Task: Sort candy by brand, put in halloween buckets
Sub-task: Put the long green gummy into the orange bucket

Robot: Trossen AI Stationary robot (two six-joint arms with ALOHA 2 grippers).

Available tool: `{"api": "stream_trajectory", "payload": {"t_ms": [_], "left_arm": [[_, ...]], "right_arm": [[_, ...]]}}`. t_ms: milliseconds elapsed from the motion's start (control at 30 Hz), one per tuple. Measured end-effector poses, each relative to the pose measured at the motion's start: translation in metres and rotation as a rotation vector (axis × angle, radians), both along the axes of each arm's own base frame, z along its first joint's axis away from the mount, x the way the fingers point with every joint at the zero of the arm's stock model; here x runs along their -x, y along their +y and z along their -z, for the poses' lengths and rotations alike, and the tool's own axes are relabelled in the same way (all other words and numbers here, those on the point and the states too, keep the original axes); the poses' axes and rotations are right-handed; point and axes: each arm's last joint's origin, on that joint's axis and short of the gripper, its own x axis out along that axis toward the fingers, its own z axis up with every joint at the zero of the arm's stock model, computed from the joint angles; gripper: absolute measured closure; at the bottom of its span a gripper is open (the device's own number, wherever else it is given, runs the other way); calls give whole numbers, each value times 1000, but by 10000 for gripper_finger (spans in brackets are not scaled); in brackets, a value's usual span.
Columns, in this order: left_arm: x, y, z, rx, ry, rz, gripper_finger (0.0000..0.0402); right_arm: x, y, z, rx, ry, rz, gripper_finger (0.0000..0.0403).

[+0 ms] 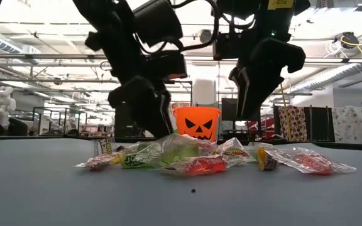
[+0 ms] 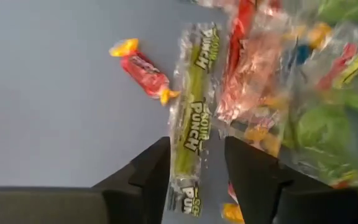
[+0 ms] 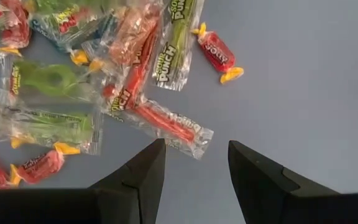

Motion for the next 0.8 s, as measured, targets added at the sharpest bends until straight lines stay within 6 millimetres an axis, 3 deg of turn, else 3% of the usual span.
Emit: {"api": "stream_trajectory", "payload": {"t_ms": [300, 433, 800], "left_arm": [[-5, 13, 12, -20, 13, 5, 235], [-6, 23, 16, 59, 30, 12, 243], [-6, 26, 20, 77, 42, 68, 339]], "right_arm": [[1, 0, 0, -5, 10, 20, 236], [2, 0, 1, -12, 20, 45, 236], [9, 6, 2, -19, 79, 82, 236]]}}
